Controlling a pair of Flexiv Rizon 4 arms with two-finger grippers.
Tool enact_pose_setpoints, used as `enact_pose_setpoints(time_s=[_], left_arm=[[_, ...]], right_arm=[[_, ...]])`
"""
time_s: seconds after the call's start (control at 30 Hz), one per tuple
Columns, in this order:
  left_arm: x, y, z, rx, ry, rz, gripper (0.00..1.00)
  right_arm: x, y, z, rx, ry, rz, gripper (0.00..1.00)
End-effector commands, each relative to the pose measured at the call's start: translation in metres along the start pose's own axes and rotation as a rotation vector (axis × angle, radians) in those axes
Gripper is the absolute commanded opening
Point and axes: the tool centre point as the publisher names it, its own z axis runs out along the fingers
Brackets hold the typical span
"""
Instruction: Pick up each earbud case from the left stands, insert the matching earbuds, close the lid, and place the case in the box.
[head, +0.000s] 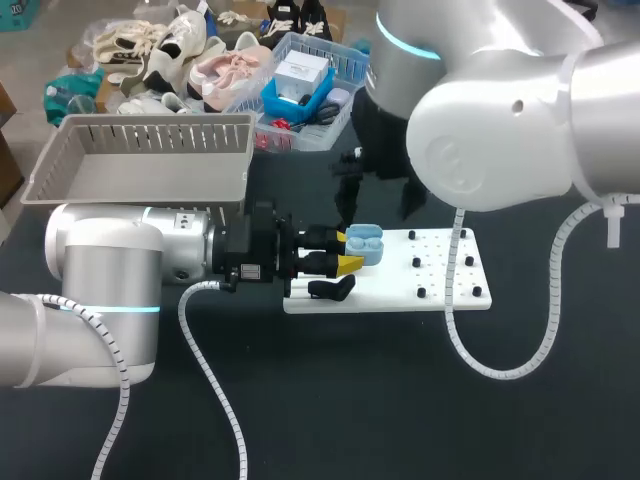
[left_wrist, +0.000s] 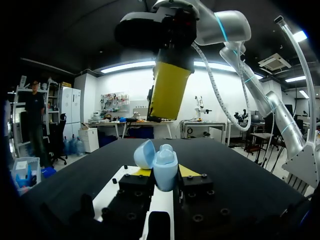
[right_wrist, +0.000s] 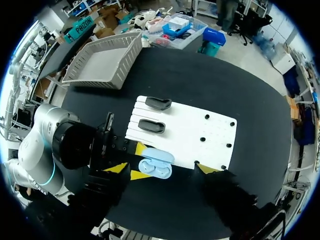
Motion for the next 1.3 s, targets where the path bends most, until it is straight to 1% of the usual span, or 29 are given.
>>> enact_pose_setpoints(time_s=[0.03,0.23,0.33,0.57,0.73,0.9,1.07,1.3], left_arm=[[0.000,-0.001,0.001,-0.006,0.001,0.001,0.00],[0.000,-0.001,0.001,-0.006,0.001,0.001,0.00],[0.000,-0.001,0.001,-0.006,0.001,0.001,0.00],[0.000,-0.001,0.001,-0.006,0.001,0.001,0.00],[0.000,-0.001,0.001,-0.006,0.001,0.001,0.00],[0.000,-0.001,0.001,-0.006,0.001,0.001,0.00],[0.000,-0.001,0.001,-0.006,0.001,0.001,0.00],[0.000,-0.001,0.001,-0.006,0.001,0.001,0.00]], right_arm=[[0.005,-0.006,0.000,-0.009,-0.072,0.027,0.90],[0.000,-0.011,-0.002,-0.007,-0.098,0.076,0.95],[-0.003,-0.015,0.000,-0.005,-0.095,0.102,0.98],[-0.015,-0.024,0.010,0.020,-0.078,0.160,0.97],[-0.025,-0.032,0.013,-0.023,-0.068,0.201,0.97],[-0.031,-0.039,0.021,-0.003,-0.053,0.219,0.99],[-0.034,-0.043,0.033,0.013,-0.022,0.227,1.00],[-0.035,-0.045,0.041,0.025,0.003,0.235,1.00]])
